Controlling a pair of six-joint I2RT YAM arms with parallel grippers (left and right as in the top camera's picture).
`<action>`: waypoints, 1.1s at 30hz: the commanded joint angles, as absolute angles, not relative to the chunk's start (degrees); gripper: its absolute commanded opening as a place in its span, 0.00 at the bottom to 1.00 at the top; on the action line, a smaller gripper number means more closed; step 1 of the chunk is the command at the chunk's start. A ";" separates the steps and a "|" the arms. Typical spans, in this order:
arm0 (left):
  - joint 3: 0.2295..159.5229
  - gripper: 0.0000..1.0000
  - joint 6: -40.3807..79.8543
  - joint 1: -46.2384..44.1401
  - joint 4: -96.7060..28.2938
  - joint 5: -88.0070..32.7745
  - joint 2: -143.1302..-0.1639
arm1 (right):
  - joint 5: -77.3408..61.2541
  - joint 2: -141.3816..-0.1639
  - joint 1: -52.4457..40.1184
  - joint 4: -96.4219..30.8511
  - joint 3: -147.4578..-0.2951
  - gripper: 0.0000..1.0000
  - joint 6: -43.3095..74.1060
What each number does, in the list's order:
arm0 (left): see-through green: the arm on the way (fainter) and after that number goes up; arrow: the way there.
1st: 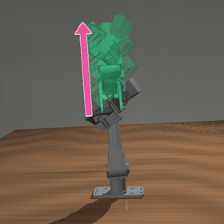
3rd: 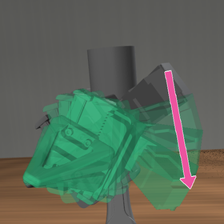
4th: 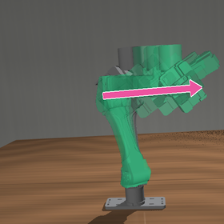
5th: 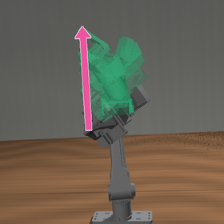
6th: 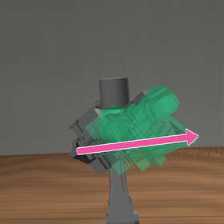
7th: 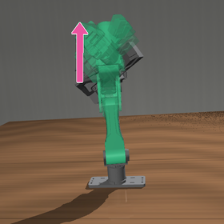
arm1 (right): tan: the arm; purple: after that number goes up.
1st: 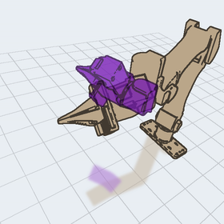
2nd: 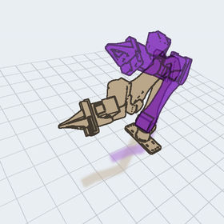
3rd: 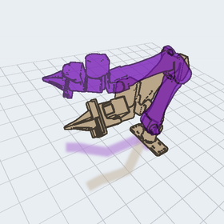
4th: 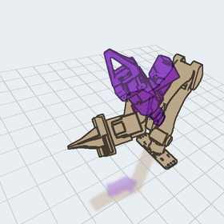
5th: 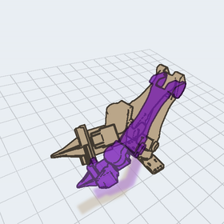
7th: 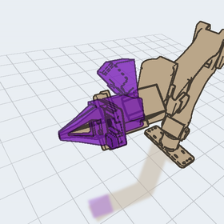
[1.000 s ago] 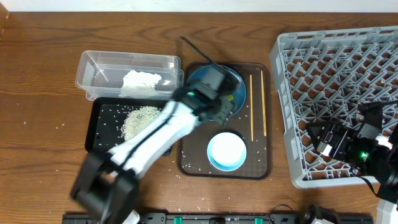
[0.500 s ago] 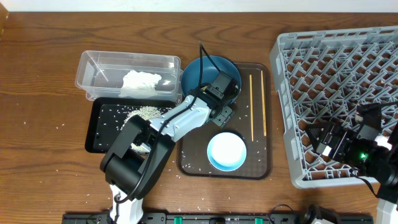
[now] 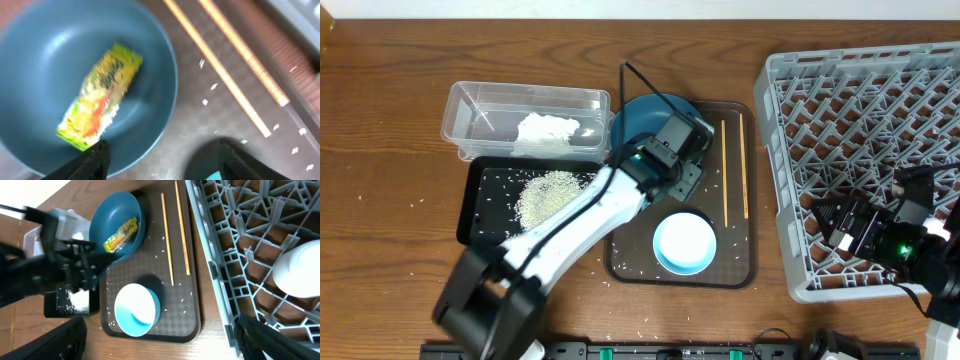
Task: Sort waste into correct bins and load items into the dishwasher rack
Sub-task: 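Grasp the yellow Pandan wrapper on the blue plate with left gripper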
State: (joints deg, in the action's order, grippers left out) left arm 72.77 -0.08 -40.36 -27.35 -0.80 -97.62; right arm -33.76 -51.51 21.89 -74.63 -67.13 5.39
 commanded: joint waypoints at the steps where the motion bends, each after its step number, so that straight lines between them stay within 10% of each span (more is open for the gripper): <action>1: 73.60 0.71 -2.92 -39.90 -26.46 4.29 -98.56 | -33.85 -51.37 21.30 -74.32 -67.70 0.93 4.64; 16: 73.21 0.73 -10.28 -33.54 -13.28 5.54 -114.37 | -33.85 -51.37 21.30 -74.54 -67.70 0.93 4.62; 26: 73.23 0.11 -3.51 -34.20 -17.10 -6.94 -114.54 | -33.85 -51.37 21.30 -74.43 -67.70 0.93 4.64; 33: 74.35 0.06 0.58 -34.30 -21.82 -6.90 -107.37 | -33.87 -51.37 21.30 -74.41 -67.70 0.93 4.64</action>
State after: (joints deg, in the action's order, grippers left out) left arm 73.01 -2.24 -34.28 -21.21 -5.96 -112.64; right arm -33.63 -51.51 21.89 -74.39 -67.13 5.39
